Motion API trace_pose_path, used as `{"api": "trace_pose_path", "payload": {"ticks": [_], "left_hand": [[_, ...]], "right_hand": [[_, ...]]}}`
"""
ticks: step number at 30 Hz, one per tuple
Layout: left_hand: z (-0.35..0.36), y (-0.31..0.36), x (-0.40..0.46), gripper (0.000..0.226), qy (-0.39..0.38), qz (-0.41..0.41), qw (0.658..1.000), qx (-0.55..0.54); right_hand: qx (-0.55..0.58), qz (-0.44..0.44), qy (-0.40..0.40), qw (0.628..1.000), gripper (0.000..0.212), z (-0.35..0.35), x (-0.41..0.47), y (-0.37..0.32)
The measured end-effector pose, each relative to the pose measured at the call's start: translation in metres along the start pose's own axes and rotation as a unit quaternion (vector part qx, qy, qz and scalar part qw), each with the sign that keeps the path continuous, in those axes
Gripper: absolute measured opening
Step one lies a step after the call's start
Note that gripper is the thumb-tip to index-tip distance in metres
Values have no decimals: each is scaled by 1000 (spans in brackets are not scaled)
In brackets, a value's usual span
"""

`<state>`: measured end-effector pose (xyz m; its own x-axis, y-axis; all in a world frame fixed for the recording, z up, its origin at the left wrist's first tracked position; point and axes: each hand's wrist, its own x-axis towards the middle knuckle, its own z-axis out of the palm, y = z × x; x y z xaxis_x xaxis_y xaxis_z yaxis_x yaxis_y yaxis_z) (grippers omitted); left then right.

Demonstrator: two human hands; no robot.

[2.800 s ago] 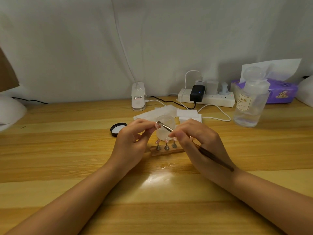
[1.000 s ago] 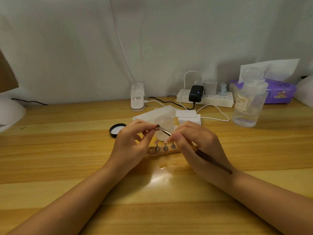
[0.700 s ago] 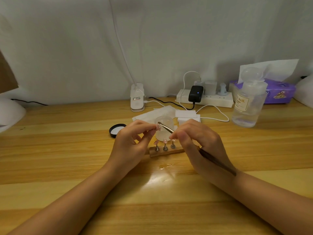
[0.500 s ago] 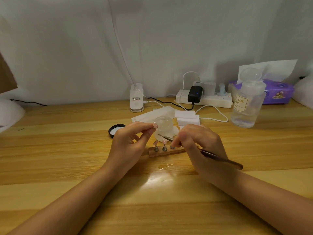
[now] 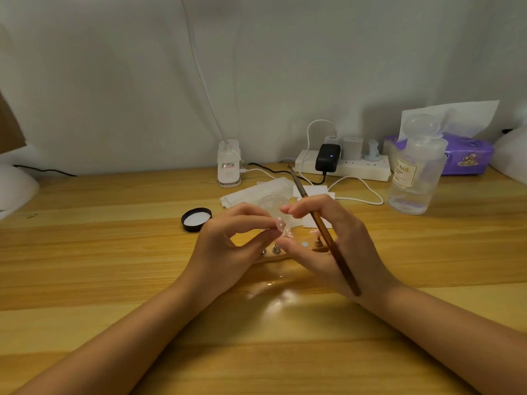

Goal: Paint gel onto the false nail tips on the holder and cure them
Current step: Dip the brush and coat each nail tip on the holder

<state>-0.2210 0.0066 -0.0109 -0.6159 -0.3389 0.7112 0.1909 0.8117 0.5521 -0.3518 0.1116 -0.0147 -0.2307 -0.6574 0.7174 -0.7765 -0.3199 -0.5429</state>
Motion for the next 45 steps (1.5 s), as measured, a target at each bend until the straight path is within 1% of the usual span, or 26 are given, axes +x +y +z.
{"api": "trace_pose_path", "payload": {"ticks": [2, 6, 12, 16, 18, 22, 29, 33, 41, 45], "left_hand": [[1, 1, 0, 25, -1, 8, 1000, -4], [3, 0, 0, 25, 5, 8, 1000, -19], [4, 0, -2, 25, 1, 1, 1000, -12], [5, 1, -2, 24, -9, -10, 1000, -7], [4, 0, -2, 25, -13, -20, 1000, 4], [3, -2, -3, 36, -35, -47, 997, 50], [3, -4, -6, 37, -48, -98, 992, 64], [2, -5, -6, 36, -52, -120, 989, 72], [2, -6, -7, 37, -60, -143, 986, 66], [2, -7, -8, 37, -68, -161, 983, 59]], "right_hand": [[-2, -9, -6, 1000, 38, 0, 0, 0], [3, 2, -10, 1000, 32, 0, 1, 2], [-3, -22, -6, 1000, 32, 0, 1, 5], [1, -35, 1, 999, 26, 1, 0, 7], [13, -29, 9, 999, 25, 0, 1, 7], [33, 16, 27, 999, 20, -9, 5, 12], [-36, 46, -62, 996, 25, -20, 7, 25], [-51, 43, -81, 994, 26, -20, 5, 26], [-67, 55, -103, 991, 20, -20, 6, 26], [-71, 54, -107, 990, 23, -22, 6, 27]]}}
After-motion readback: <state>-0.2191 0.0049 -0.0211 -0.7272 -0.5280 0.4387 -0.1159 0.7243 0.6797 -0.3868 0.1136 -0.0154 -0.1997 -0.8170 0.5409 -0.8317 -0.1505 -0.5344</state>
